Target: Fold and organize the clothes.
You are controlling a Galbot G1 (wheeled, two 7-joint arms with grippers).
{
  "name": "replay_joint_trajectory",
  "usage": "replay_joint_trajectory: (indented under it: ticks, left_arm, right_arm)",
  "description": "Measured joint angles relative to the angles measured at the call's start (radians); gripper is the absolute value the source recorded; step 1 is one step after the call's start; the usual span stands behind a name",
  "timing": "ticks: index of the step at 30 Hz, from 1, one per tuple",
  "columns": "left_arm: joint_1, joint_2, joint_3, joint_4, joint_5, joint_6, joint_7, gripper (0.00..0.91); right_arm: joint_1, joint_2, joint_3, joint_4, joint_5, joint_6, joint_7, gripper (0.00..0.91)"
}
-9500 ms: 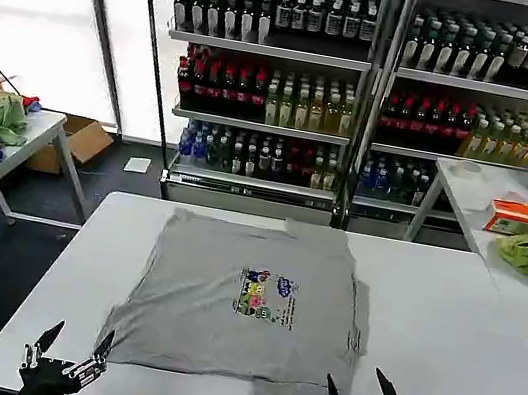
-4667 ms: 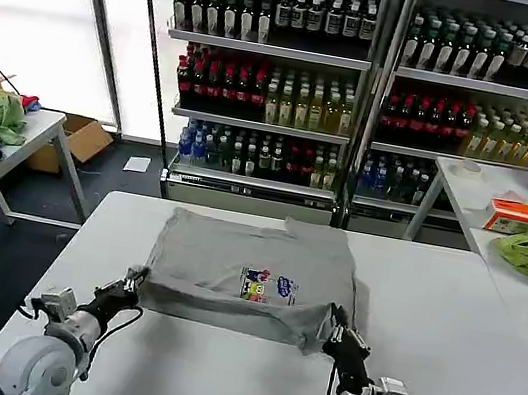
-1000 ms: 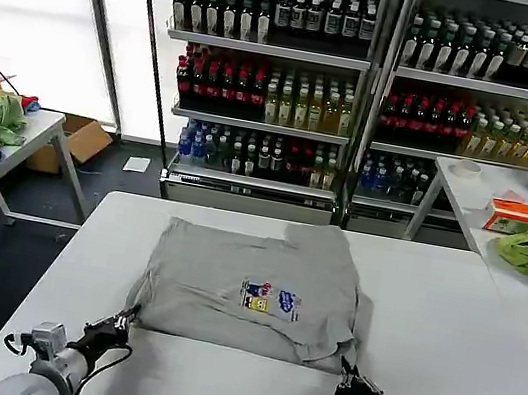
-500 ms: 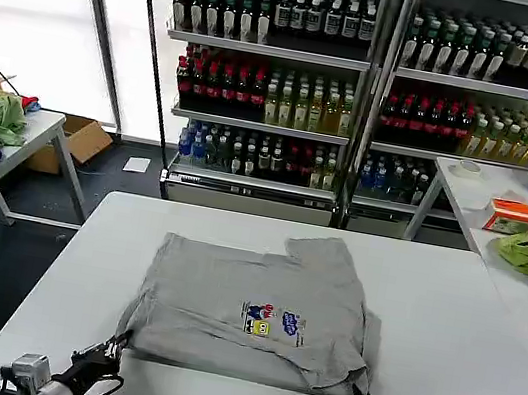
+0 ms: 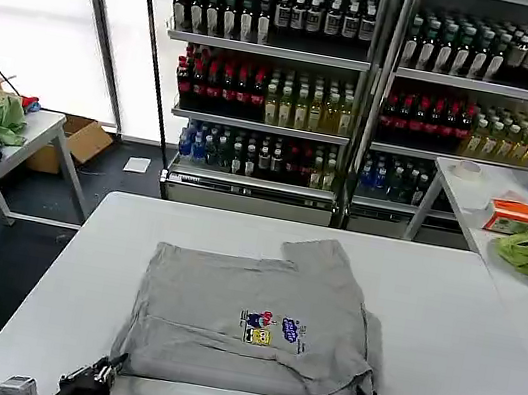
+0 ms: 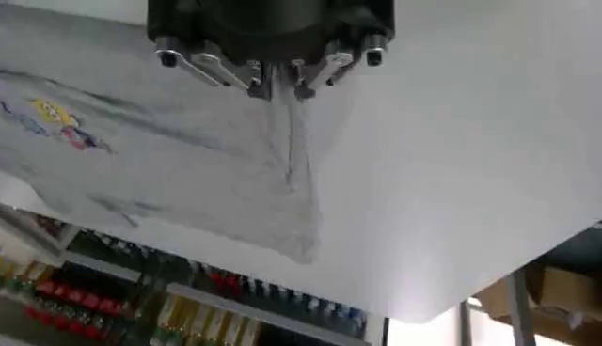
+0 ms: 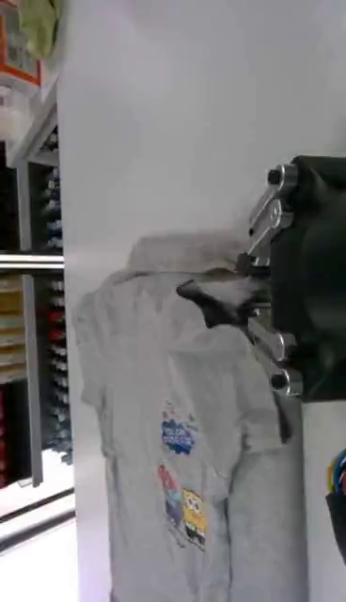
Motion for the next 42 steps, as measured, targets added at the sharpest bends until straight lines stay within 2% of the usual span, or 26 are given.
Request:
replay_joint_trajectory:
  ticks: [9,13,18,30,36,42]
  left_arm:
    - [-0.001,0.021,-0.091,-0.011,-0.014,0.026,0.015,0.907]
    - [-0.029,0.046,-0.131,0.003,-0.014,0.036,0.037,0.907]
    - [-0.090,0.097,-0.147,0.042,-0.014,0.043,0.083,0.907]
    - [-0.350,0.256,-0.059,0.226,-0.048,0.050,0.173,0.907]
    - [-0.506,0.311,0.032,0.345,-0.069,0.051,0.207,0.907]
    - [-0.669,0.328,0.143,0.474,-0.079,0.051,0.245,0.907]
  right_arm:
    - [0.046,-0.015,0.059,0.023,0.009,-0.014,-0.047,0.907]
    - [0.121,-0.032,0.064,-0.007,0.031,-0.045,-0.093,0.907]
    - [0.276,-0.055,0.047,-0.088,0.055,-0.099,-0.176,0.907]
    - [0.708,-0.051,-0.119,-0.389,0.067,-0.163,-0.357,0.907]
    - [0.894,-0.024,-0.219,-0.561,0.057,-0.176,-0.414,0.907]
    - [1.049,0.016,-0.297,-0.730,0.045,-0.184,-0.453,0.907]
